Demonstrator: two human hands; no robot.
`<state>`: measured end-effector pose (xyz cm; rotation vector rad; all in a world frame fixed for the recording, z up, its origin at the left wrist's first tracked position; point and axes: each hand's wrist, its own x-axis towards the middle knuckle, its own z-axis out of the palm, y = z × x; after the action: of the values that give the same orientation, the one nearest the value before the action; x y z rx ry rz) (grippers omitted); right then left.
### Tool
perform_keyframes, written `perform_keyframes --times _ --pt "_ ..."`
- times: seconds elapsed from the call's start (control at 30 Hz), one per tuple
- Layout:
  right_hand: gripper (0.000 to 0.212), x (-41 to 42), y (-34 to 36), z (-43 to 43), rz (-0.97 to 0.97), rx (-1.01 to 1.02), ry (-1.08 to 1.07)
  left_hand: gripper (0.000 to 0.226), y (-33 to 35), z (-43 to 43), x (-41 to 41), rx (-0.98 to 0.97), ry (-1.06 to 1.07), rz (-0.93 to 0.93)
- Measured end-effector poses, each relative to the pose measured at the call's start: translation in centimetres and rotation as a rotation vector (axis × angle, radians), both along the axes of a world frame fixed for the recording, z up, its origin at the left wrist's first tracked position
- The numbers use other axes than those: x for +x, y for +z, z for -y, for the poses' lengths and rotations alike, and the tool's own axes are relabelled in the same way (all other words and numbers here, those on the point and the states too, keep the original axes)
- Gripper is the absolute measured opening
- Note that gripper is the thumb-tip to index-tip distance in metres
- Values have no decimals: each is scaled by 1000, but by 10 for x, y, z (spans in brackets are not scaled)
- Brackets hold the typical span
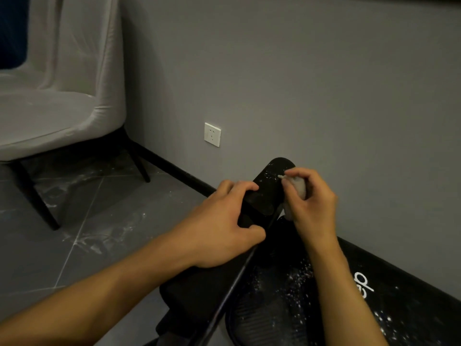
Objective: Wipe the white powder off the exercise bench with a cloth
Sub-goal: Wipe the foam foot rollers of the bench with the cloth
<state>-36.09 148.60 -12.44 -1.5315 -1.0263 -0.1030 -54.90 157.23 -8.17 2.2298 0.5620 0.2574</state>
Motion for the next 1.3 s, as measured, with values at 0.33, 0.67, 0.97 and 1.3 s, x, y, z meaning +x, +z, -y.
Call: perform_keyframes --times 0.33,0.67,0.97,1.3 --pt "16 -7 17 0 252 -127 30 87 -3 0 0 12 5 10" --pt "27 -8 21 2 202 -170 79 86 -6 -1 0 -1 8 9" --pt "24 29 52 -59 208 -469 -97 88 -4 -1 0 -12 22 -7" --pt "6 19 54 -35 174 -434 -71 87 -6 -1 0 -22 29 4"
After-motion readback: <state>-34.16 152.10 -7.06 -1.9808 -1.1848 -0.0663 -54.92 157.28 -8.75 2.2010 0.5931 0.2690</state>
